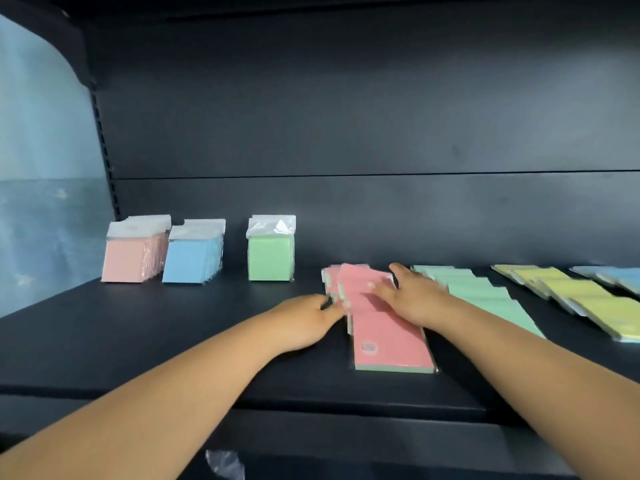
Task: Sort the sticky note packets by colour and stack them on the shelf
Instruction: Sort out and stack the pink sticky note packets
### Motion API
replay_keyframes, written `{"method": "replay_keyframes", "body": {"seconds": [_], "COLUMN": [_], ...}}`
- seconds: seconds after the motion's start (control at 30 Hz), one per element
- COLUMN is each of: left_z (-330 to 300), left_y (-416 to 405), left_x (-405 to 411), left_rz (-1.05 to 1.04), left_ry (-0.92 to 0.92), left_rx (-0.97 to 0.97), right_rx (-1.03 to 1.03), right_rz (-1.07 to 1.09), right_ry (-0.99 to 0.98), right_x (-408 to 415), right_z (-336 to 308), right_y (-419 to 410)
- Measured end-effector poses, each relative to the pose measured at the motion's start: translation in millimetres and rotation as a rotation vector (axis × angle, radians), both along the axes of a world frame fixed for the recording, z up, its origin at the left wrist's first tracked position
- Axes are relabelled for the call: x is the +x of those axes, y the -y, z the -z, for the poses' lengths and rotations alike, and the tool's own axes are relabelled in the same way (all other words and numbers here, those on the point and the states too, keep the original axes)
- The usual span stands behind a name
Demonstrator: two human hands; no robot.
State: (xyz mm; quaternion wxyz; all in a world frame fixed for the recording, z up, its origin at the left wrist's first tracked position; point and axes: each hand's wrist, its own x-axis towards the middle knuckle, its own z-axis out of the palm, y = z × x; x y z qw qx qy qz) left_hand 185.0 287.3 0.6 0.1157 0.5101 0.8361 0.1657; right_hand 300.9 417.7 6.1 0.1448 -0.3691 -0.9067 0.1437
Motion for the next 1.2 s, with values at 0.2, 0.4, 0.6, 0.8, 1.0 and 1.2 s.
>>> {"method": "replay_keyframes", "body": {"seconds": [0.2, 0.4, 0.6, 0.8, 1.0, 1.2], "left_z": [0.5, 5.1, 16.1, 17.6, 20.9, 27.2], "left_y": [-20.9, -35.5, -56.8, -86.0, -126.4, -133.7], "left_x": [-62.1, -108.6, -119.6, -108.3, -100.5, -109.0], "left_rz": [0.058, 0.181, 0.16, 0.128, 0.036, 0.057], "left_ry": [-0.22, -0.343, -0.025, 0.185, 0.303, 0.514], "left_rx": [-0.125, -0.161, 0.005, 0.117, 0.225, 0.304], "right_rx": [0.018, -0.065, -0.165, -0.536, -0.502, -1.091], "right_rz": [-0.078, -0.239, -0.317, -0.175, 0.181, 0.14], "right_ry": [0.132, 0.327, 0.251, 0.061, -0.08, -0.43], "right_x": [-67.9, -133.1, -105.1, -95.7, -114.8, -123.1], "right_z": [-11.0, -0.5, 1.0, -26.1, -14.4, -8.1], "right_y": [-46.8, -70.8, -73.6, -94.1, -120.6, -121.4]}}
